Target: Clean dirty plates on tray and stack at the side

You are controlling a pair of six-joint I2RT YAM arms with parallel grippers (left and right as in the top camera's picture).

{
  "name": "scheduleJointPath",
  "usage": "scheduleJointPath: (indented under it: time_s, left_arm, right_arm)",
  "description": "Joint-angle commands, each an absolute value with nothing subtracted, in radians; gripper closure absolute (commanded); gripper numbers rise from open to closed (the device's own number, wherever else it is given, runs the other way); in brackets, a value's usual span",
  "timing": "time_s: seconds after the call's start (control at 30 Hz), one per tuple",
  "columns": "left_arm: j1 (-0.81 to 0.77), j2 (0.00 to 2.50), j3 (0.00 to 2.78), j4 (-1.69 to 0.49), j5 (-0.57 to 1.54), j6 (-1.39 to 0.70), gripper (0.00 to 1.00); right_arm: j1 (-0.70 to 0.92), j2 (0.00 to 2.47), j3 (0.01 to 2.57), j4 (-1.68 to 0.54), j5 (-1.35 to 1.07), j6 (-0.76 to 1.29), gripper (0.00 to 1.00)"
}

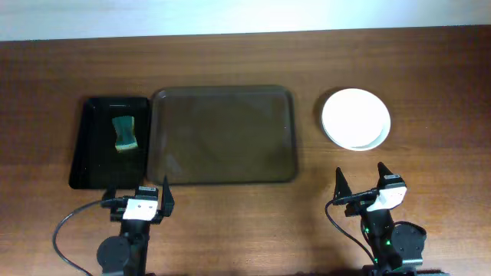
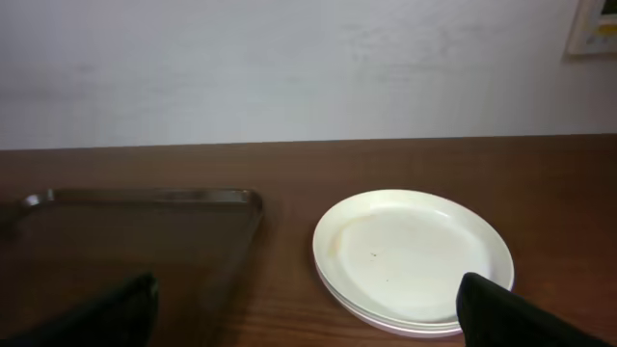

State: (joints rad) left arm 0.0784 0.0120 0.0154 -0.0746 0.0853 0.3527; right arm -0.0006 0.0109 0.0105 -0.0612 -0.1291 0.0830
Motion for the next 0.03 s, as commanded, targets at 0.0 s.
scheduleJointPath:
  time_s: [0.0]
  left_arm:
    - [0.073,0.005,0.009,-0.076,0.074,0.366,0.01]
  right_arm:
    - [-0.007,0.004,0.006,-0.068,-0.123,0.085,0.02]
